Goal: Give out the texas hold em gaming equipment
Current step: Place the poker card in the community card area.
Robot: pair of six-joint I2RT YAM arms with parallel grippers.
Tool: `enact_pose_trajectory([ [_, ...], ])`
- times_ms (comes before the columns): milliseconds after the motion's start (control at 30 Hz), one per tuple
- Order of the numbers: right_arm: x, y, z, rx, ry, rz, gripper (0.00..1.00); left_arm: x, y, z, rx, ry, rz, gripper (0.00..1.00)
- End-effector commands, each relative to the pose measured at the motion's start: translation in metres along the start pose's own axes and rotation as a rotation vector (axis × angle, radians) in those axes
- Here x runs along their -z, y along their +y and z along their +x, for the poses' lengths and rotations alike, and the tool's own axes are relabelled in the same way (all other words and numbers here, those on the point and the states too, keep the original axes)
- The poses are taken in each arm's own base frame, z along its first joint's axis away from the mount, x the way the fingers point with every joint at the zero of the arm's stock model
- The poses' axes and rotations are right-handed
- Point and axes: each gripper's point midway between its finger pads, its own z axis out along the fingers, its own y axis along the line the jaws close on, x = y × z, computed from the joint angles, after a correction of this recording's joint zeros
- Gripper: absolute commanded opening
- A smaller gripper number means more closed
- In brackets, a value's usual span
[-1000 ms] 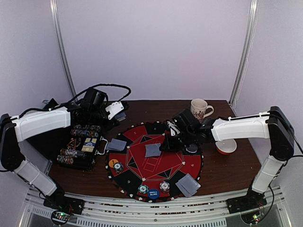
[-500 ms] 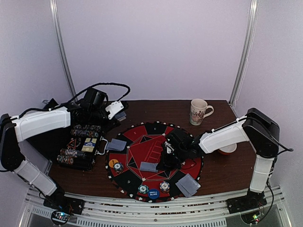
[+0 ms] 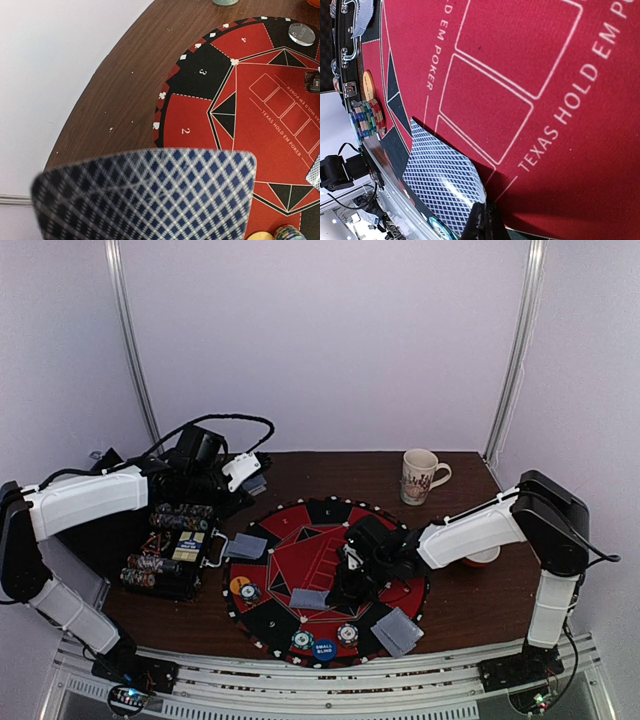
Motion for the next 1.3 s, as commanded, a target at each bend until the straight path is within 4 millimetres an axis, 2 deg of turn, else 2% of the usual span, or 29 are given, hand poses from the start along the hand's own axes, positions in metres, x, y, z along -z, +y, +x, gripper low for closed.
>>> enact_pose_trajectory([
  [0,0.003,-0.015,0.007,-0.022,0.004,0.082,0.04,0.010,0.010,-0.017,0.017,-0.066,-0.024,0.40],
  [367,0.024,-0.009,0.007,0.091,0.039,0.159,0.22,0.009,0.009,-0.015,0.012,-0.059,-0.024,0.40],
  [533,0.025,-0.017,-0.011,0.150,0.023,0.179,0.28,0.008,0.008,-0.014,0.010,-0.056,-0.018,0.40],
  [633,0.019,-0.012,-0.020,0.198,0.028,0.158,0.30,0.006,0.007,-0.013,0.011,-0.053,-0.014,0.40],
  [800,0.011,-0.016,-0.028,0.219,0.032,0.132,0.30,0.005,0.007,-0.013,0.009,-0.050,-0.013,0.40],
  [1100,0.001,-0.002,-0.015,0.240,0.107,0.017,0.30,0.003,0.005,-0.011,0.004,-0.042,-0.007,0.40],
  [1267,-0.002,-0.004,-0.013,0.251,0.122,0.020,0.25,0.002,0.004,-0.009,0.002,-0.035,-0.006,0.40],
])
